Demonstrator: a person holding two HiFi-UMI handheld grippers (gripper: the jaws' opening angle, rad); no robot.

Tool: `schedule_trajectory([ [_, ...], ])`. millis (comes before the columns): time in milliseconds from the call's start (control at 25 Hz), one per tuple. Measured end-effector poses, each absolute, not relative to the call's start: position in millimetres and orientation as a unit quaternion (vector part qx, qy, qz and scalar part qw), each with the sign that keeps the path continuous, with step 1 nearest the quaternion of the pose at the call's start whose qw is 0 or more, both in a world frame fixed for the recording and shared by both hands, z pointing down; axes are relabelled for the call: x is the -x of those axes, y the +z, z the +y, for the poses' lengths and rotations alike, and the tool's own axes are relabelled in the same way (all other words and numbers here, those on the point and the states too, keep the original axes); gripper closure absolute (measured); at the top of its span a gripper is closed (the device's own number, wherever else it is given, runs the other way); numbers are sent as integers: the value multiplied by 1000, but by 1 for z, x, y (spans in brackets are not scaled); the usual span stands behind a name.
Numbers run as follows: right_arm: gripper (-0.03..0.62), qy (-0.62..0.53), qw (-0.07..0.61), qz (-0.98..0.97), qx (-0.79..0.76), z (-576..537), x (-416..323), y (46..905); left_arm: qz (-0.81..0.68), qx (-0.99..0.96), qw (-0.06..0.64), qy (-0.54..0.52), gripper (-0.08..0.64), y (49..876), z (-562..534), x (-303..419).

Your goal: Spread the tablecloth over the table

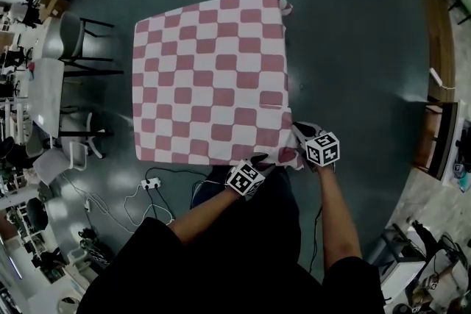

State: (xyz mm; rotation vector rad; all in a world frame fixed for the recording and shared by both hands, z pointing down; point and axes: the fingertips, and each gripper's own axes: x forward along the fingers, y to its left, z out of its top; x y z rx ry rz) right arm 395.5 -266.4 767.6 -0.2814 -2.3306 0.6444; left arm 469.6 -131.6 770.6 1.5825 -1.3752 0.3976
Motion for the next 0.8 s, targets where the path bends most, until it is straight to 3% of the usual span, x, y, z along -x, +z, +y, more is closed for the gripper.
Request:
schedule_trajectory([
  [200,568,160,338,-924,83,-270,-417,746,-569,-655,475,149,390,764,-129,-468],
  [320,483,121,328,-934,69,-254,-423,728,-588,-656,455,128,390,751,-124,-459],
  [440,466,83,338,-934,84,-209,-420,724,-617,-644,439,109,390,740,-99,-436],
  [680,462,29,380,-921,77,-113,-398,746,-724,-548,404,106,390,739,21,-320],
  [800,426,20,408,-912,27,-101,-391,765,-770,-477,406,122,390,749,103,-247],
])
